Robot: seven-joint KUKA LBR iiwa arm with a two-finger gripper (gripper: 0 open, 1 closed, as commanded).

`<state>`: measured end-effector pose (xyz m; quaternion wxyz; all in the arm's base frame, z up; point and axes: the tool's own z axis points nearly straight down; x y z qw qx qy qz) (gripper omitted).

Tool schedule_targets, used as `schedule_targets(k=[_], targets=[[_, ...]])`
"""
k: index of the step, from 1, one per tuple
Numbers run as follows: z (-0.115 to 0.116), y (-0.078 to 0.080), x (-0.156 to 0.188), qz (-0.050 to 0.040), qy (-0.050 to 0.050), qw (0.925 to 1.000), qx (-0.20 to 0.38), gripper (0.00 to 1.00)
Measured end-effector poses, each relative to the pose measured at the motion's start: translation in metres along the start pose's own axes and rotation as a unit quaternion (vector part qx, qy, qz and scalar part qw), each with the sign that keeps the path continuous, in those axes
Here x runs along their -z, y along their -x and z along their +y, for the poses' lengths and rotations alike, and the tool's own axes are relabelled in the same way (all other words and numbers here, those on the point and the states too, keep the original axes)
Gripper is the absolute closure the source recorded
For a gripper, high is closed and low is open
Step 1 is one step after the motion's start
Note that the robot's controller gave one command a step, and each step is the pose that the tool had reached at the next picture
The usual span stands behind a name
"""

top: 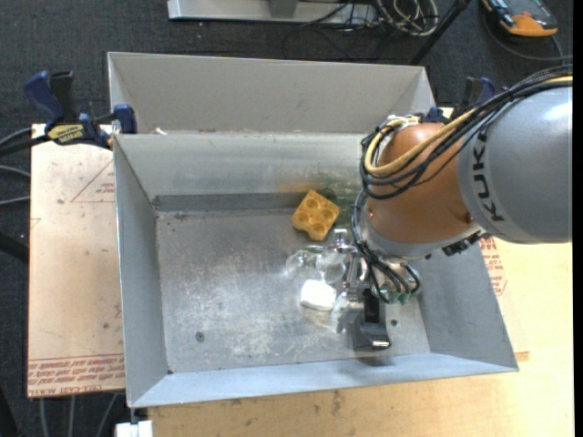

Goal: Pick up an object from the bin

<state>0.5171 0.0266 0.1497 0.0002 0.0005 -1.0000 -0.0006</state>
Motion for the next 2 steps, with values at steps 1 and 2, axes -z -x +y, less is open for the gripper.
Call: schedule_targets(k=[1, 2], targets=[[-0.0596, -0.0022, -0.0706, -0.0065, 0.002, 1.0, -0.001, 1.0], [-0.0596, -0.0022, -0.0707, -0.0065, 0.002, 1.0, -0.001, 1.0]])
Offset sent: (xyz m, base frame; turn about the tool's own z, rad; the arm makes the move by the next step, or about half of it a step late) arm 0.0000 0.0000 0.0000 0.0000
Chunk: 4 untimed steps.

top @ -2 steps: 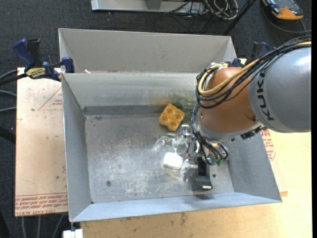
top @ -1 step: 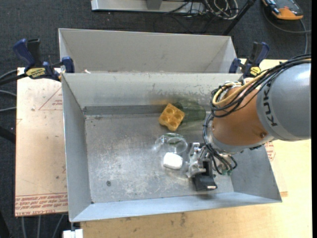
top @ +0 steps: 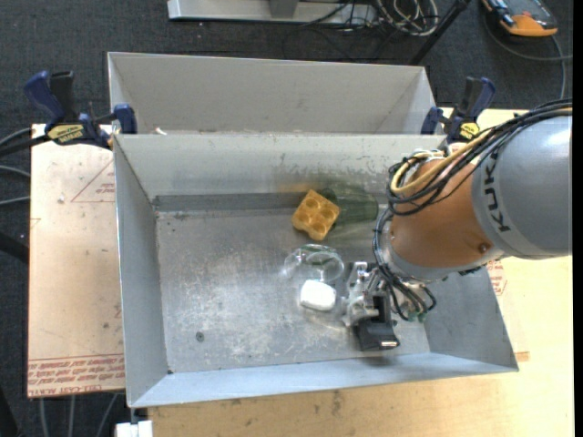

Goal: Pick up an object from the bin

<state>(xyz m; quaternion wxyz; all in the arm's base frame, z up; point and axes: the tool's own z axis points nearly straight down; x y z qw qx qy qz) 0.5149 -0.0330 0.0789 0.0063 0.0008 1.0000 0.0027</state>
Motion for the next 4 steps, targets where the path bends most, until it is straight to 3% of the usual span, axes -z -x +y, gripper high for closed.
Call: schedule_targets(k=[1, 2, 3, 4], targets=[[0.06, 0.02, 0.044, 0.0063, -0.001, 0.9844, 0.176, 0.0], [0.072, 0.026, 0.055, 0.0035, 0.0, 0.9785, 0.206, 0.0], [0.086, 0.021, 0.018, 0.0029, -0.001, 0.9746, 0.224, 0.0], [0.082, 0.054, 0.0, 0.0023, 0.003, 0.9682, 0.25, 1.0]])
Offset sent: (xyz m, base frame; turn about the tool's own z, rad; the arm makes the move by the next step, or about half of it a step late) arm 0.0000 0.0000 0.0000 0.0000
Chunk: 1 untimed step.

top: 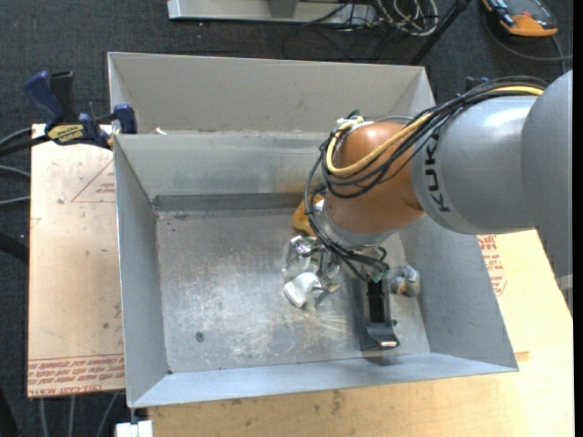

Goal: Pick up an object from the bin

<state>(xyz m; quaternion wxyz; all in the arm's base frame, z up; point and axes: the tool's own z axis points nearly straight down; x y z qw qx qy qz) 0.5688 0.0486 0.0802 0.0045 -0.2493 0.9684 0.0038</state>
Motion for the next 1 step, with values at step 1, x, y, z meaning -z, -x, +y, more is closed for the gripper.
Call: schedule_targets(k=[1], targets=[[-0.0001, 0.0, 0.0, -0.0001, 0.0, 1.0, 0.0, 1.0]])
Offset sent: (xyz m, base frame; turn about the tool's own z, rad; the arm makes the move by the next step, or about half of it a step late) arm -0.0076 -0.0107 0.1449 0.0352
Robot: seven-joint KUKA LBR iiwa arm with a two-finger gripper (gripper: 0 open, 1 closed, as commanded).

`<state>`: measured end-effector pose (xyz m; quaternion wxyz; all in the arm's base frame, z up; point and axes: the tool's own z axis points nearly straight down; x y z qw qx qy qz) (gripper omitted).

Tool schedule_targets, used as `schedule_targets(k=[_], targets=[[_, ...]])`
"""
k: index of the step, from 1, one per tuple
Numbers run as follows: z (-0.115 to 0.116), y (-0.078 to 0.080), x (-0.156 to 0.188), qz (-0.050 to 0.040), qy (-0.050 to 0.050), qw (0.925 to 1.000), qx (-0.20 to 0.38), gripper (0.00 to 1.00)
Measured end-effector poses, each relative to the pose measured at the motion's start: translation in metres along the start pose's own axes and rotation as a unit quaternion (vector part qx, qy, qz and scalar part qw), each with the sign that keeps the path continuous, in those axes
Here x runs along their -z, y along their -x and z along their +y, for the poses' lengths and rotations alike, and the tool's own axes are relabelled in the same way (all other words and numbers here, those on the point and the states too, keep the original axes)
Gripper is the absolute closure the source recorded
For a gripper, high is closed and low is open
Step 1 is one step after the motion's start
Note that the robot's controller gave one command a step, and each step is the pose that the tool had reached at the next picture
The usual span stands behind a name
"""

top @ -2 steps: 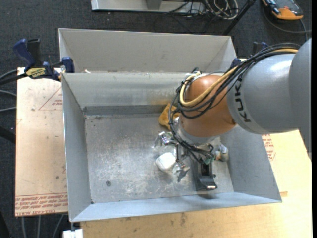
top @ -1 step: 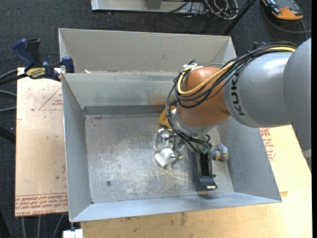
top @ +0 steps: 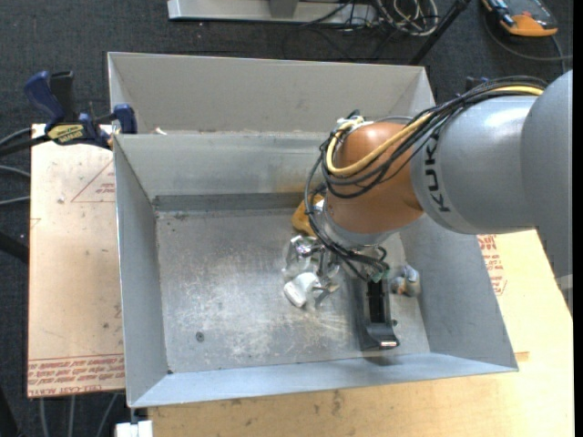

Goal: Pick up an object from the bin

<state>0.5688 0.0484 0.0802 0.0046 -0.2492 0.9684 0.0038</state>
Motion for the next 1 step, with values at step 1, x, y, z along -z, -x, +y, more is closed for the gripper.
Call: schedule_targets(k=[1], targets=[[-0.0048, -0.009, 0.1454, 0.0031, -0.003, 0.9998, -0.019, 1.0]])
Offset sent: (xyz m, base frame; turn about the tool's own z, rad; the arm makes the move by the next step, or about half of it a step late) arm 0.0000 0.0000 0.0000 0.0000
